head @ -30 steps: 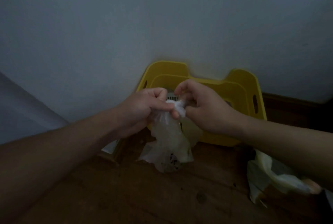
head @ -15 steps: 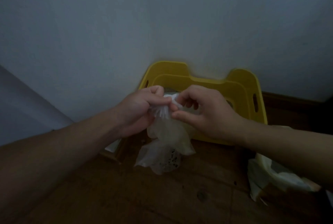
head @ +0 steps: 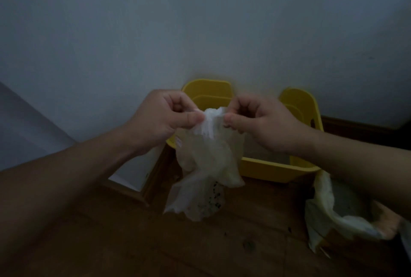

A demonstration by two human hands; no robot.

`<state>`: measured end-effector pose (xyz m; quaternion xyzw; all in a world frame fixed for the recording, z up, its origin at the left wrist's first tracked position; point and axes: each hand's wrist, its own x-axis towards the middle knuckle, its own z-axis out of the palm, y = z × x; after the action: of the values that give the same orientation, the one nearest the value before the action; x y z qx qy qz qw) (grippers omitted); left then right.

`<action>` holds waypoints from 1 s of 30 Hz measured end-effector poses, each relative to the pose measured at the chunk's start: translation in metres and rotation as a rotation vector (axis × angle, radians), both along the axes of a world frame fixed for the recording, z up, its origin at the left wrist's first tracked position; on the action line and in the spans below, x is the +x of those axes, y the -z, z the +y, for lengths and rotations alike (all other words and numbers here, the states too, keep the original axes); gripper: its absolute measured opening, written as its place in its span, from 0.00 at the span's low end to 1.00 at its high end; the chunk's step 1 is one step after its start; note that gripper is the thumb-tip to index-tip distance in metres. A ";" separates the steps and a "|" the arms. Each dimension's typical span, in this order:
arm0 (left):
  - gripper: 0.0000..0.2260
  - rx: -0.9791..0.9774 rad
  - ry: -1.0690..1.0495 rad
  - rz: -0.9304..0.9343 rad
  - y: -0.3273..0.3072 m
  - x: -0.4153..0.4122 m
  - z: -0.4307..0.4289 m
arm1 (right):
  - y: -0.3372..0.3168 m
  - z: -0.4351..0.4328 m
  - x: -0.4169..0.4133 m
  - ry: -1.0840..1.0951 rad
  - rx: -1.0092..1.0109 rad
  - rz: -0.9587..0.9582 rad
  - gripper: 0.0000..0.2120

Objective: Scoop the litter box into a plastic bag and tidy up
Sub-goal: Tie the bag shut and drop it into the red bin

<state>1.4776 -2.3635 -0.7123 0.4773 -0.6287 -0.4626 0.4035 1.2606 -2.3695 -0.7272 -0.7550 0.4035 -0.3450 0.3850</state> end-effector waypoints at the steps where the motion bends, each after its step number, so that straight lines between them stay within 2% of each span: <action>1: 0.05 -0.055 -0.041 -0.075 -0.001 0.002 -0.004 | -0.002 -0.003 -0.002 0.015 -0.013 0.046 0.09; 4: 0.08 -0.088 -0.233 -0.188 0.004 0.017 -0.021 | -0.003 -0.020 -0.020 0.163 -0.059 0.218 0.09; 8: 0.11 0.007 -0.416 -0.404 0.028 0.038 -0.032 | 0.015 -0.046 -0.061 0.326 -0.025 0.438 0.09; 11: 0.11 0.122 -0.481 -0.473 0.046 0.048 -0.030 | 0.037 -0.055 -0.086 0.414 0.026 0.578 0.11; 14: 0.11 0.175 -0.490 -0.533 0.057 0.049 -0.025 | 0.048 -0.055 -0.093 0.463 0.110 0.634 0.11; 17: 0.10 0.197 -0.505 -0.542 0.058 0.049 -0.024 | 0.054 -0.055 -0.092 0.448 0.098 0.659 0.11; 21: 0.10 0.199 -0.513 -0.510 0.063 0.050 -0.023 | 0.056 -0.055 -0.089 0.486 0.109 0.580 0.12; 25: 0.08 0.093 -0.436 -0.451 0.062 0.048 -0.023 | 0.051 -0.049 -0.080 0.490 0.200 0.254 0.10; 30: 0.08 -0.045 -0.306 -0.336 0.038 0.018 -0.018 | 0.024 -0.034 -0.052 0.387 0.318 -0.077 0.08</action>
<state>1.4955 -2.3812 -0.7508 0.6285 -0.6175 -0.2957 0.3692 1.2082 -2.4034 -0.7515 -0.5799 0.5748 -0.3728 0.4408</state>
